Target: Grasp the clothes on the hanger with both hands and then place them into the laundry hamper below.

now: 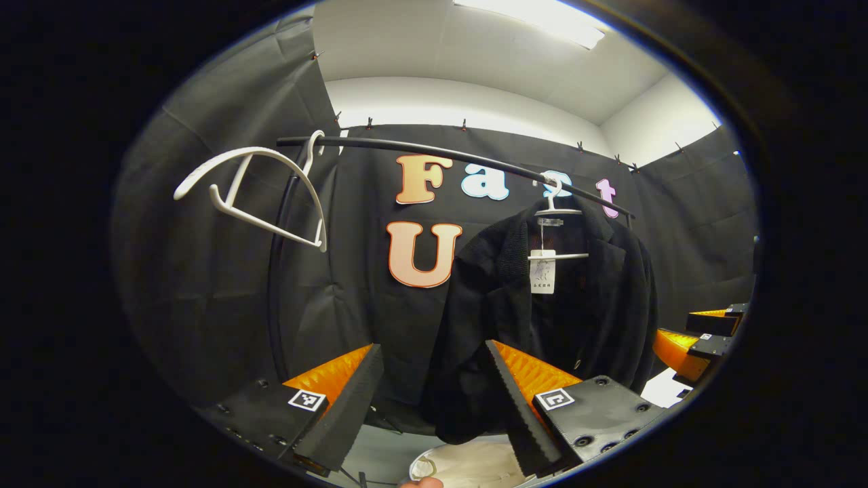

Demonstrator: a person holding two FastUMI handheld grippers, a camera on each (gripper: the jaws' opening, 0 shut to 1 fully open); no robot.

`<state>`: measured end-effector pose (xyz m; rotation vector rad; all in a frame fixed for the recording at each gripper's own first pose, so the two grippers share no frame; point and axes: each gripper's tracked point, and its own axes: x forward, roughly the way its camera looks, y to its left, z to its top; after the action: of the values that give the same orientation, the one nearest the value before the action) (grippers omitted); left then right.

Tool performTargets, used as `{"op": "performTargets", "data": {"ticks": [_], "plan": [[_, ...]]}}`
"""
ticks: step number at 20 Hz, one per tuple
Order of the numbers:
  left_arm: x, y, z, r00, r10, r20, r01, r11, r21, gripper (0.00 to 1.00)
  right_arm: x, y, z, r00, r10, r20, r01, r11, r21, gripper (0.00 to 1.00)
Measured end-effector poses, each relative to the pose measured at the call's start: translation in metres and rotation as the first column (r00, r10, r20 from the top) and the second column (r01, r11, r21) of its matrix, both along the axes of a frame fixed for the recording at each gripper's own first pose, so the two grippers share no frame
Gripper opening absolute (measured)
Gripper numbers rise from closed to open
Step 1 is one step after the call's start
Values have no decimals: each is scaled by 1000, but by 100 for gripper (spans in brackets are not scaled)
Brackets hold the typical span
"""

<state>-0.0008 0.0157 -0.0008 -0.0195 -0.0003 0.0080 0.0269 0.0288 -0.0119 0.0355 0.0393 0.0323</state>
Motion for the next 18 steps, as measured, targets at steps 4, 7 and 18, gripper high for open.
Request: {"op": "performTargets", "data": {"ticks": [4,7,18], "plan": [[-6,9,0,1000,6,-1,-6,1000,-8,100,40,31,-11,998,40,-37,-39,999,38,94],[-11,18,1,1000,16,5,-16,1000,-9,93,79,48,-26,997,21,-73,-18,999,47,94],[-23,70,-4,993,116,-17,-116,993,-19,96,187,4,-87,959,-266,-96,252,958,-141,94]]}}
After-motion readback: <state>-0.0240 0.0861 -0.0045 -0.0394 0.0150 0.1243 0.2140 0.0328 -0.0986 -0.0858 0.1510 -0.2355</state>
